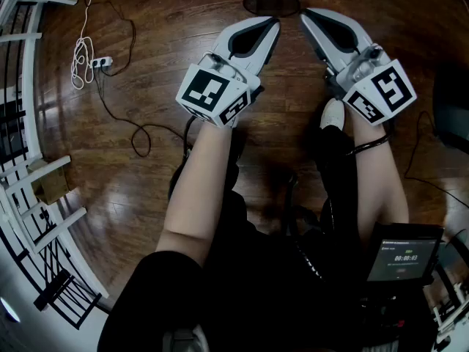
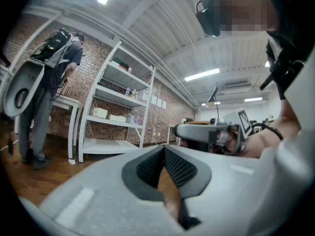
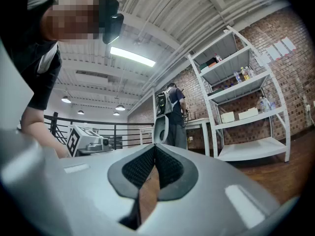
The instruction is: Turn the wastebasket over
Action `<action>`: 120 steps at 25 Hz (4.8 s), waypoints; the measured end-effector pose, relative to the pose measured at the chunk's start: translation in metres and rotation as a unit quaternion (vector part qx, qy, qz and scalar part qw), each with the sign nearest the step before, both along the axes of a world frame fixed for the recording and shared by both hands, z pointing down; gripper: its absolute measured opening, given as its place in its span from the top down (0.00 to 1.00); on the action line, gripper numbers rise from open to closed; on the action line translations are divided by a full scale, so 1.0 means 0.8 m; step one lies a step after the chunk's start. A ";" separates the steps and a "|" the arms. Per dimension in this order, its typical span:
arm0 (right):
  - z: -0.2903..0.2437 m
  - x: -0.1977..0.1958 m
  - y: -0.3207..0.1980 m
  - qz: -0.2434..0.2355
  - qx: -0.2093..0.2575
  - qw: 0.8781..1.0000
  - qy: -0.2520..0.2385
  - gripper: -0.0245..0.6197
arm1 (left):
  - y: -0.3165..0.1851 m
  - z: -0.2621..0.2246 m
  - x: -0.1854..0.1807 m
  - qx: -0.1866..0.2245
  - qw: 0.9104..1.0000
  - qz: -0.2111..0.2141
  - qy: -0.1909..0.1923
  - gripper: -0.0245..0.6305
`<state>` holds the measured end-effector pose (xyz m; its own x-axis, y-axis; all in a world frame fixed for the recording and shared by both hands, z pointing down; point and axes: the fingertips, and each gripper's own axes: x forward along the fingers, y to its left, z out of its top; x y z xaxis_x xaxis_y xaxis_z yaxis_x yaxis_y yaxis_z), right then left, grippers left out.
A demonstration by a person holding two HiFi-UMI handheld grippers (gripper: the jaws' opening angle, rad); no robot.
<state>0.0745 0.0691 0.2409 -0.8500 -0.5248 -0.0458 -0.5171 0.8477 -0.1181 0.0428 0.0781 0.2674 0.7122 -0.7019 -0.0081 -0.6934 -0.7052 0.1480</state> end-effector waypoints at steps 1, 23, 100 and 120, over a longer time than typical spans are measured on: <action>-0.004 0.008 -0.008 0.002 -0.001 1.000 -0.006 0.95 | -0.003 0.000 0.005 0.001 1.000 0.001 -0.009 0.96; 0.029 -0.018 -0.088 -0.001 -0.013 1.000 0.014 0.95 | -0.057 0.015 -0.035 -0.002 1.000 -0.022 -0.004 0.96; 0.500 -0.003 -0.255 0.313 -0.473 0.738 -0.366 0.67 | -0.360 -0.031 -0.059 -0.010 1.000 0.019 0.022 0.96; 0.517 -0.012 -0.338 0.307 -0.455 0.730 -0.408 0.86 | -0.365 -0.049 -0.062 -0.014 0.999 0.011 0.033 0.96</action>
